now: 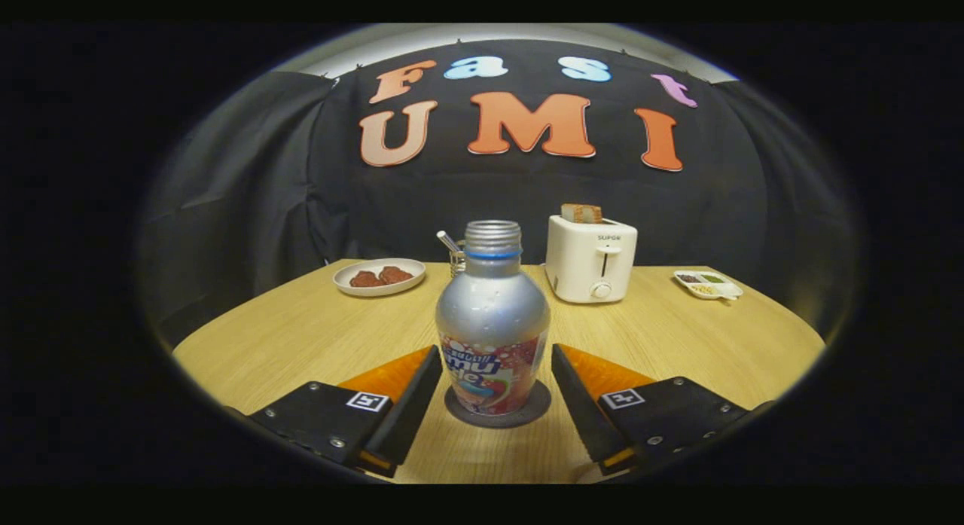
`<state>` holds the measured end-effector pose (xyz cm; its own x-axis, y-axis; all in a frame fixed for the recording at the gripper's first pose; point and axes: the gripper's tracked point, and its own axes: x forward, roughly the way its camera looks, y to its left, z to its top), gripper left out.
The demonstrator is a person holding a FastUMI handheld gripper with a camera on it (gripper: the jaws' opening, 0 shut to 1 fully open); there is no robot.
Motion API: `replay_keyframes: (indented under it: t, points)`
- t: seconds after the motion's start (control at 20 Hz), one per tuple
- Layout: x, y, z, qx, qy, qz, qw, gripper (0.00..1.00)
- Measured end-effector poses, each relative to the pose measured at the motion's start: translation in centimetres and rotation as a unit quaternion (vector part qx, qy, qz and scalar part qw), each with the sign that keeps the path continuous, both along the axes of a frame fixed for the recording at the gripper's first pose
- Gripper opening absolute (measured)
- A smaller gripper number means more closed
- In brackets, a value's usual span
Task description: Take the bottle from table, then pour the juice into the cup, finally place the bottle on the coaster
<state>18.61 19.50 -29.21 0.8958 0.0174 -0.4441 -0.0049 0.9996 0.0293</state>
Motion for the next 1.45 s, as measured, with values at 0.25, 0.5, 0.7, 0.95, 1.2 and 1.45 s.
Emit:
replay_keyframes:
  t: [0.25,0.5,0.7,0.95,1.2,1.45]
  points:
    - [-2.9,0.0,7.8,-0.011,-0.065,0.033,0.997,0.9]
    - [-7.4,-0.5,18.7,-0.022,-0.176,0.057,0.982,0.9]
    - [-11.4,-2.3,23.3,-0.01,-0.22,0.063,0.973,0.91]
    - [-15.3,-5.8,26.5,-0.001,-0.244,0.055,0.968,0.92]
    - [-17.8,-9.6,29.1,-0.011,-0.267,0.035,0.963,0.92]
    - [-18.4,-9.9,30.0,-0.005,-0.276,0.043,0.96,0.92]
